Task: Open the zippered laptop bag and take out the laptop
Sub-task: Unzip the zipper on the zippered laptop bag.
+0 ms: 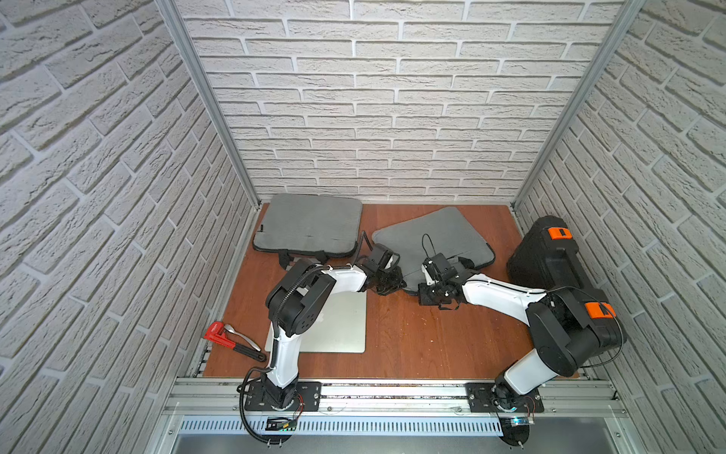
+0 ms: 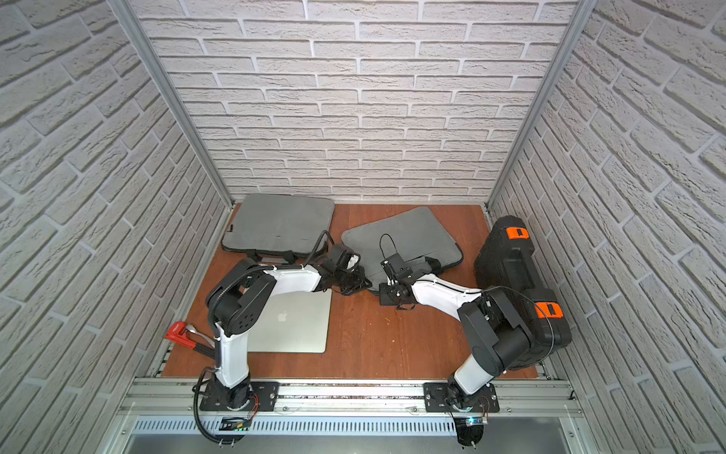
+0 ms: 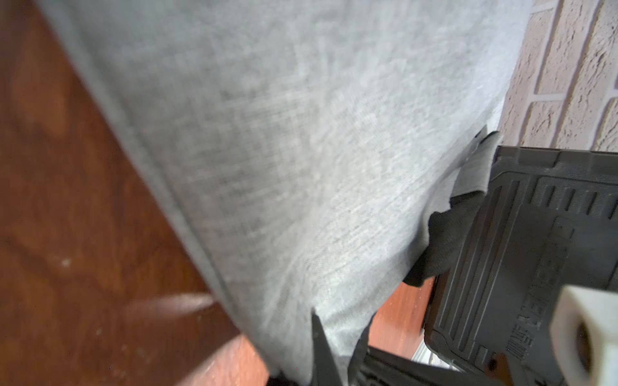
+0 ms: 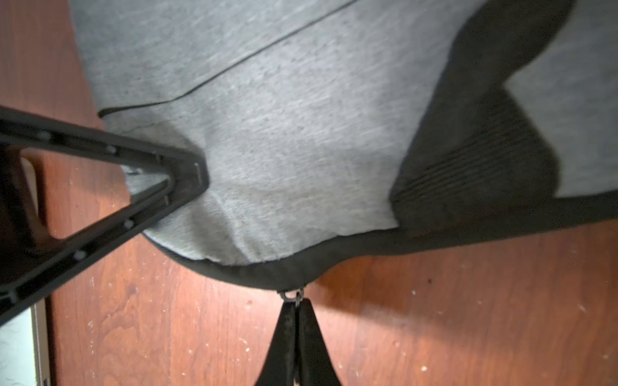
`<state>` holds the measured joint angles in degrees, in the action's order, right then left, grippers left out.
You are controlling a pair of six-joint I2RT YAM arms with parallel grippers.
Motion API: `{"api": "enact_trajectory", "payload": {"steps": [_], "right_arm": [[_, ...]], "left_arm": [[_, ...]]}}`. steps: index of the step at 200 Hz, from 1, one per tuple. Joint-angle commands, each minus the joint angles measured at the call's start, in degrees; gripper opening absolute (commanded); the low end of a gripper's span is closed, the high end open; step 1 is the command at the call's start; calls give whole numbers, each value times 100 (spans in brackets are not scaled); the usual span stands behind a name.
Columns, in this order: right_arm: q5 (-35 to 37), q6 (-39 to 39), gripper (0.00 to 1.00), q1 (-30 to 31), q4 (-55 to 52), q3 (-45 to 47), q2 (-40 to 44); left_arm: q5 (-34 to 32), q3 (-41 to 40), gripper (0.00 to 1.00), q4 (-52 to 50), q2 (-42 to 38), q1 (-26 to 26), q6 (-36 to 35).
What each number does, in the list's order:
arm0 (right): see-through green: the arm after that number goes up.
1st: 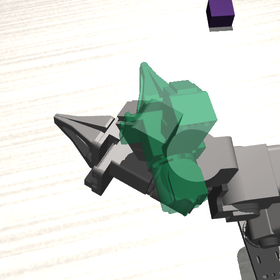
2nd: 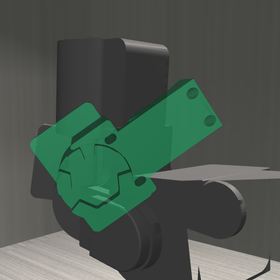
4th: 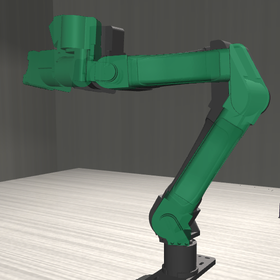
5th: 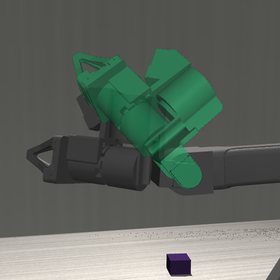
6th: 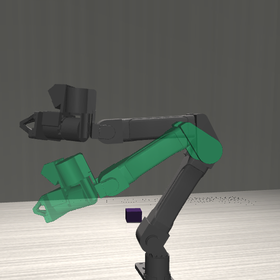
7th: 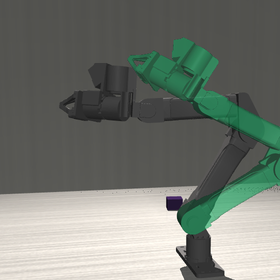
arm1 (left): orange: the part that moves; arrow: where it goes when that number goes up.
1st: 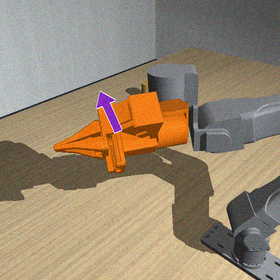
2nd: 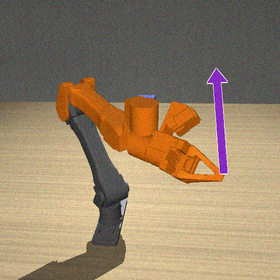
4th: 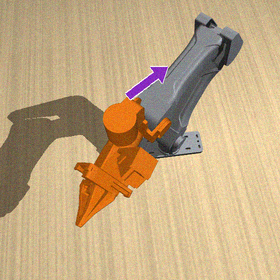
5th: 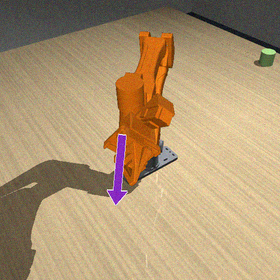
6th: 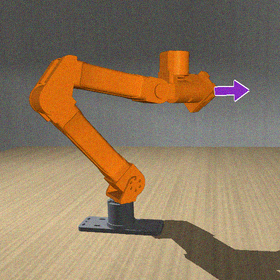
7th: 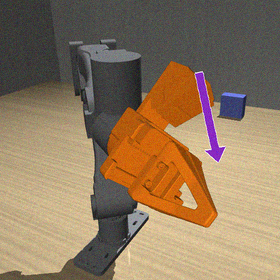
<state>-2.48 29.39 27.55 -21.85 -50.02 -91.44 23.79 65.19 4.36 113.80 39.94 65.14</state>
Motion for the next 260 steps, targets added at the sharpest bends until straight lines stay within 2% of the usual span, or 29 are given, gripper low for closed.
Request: {"api": "enact_trajectory", "payload": {"steps": [1,118,260], "right_arm": [[577,-212,6,-268,-668,100,161],[1232,-628,6,-823,-1062,-68,293],[1492,-912,5,-1348,-1103,-192,276]], "left_arm": [[-208,-154,0,-80,19,-98,-142],[-217,-416,0,20,-159,-285,-116],[-224,-665,0,153,-287,-416,-46]]}}
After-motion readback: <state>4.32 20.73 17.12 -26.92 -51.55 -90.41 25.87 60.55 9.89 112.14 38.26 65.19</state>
